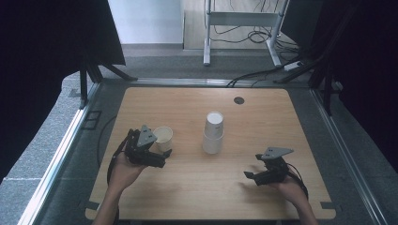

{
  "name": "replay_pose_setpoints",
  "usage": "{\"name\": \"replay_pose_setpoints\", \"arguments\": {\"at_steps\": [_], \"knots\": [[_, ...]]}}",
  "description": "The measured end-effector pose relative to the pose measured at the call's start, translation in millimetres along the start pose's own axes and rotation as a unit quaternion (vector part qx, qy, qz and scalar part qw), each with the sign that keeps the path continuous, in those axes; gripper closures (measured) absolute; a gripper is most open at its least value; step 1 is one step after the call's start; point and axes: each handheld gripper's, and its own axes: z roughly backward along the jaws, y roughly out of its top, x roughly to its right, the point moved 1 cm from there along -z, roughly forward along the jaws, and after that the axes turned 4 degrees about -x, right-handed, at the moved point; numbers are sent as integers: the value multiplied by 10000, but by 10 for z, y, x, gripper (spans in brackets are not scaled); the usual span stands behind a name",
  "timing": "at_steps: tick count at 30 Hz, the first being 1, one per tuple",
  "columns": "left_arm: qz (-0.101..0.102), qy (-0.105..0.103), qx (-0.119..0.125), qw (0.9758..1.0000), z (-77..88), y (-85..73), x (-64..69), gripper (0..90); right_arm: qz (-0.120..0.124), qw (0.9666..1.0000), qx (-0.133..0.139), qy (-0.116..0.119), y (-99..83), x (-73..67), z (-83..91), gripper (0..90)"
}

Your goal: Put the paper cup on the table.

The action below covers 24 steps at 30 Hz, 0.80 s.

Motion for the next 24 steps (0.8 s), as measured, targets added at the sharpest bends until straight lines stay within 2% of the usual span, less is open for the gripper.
{"name": "replay_pose_setpoints", "arguments": {"at_steps": [4, 8, 17, 24], "knots": [[-27, -45, 82, 10000, 35, -106, 47, 0, 13, 10000, 2, 13, 7, -14, -3, 122], [47, -92, 156, 9998, 24, -212, 107, 0, 29, 10000, 14, 17, 10, -20, -5, 123], [16, -120, 135, 9998, -107, -406, 238, 0, 21, 10000, -12, -8, -6, -32, -22, 112], [123, -171, 44, 9998, -248, -563, 281, 0, 67, 9999, -92, -4, -26, -38, -47, 88]]}}
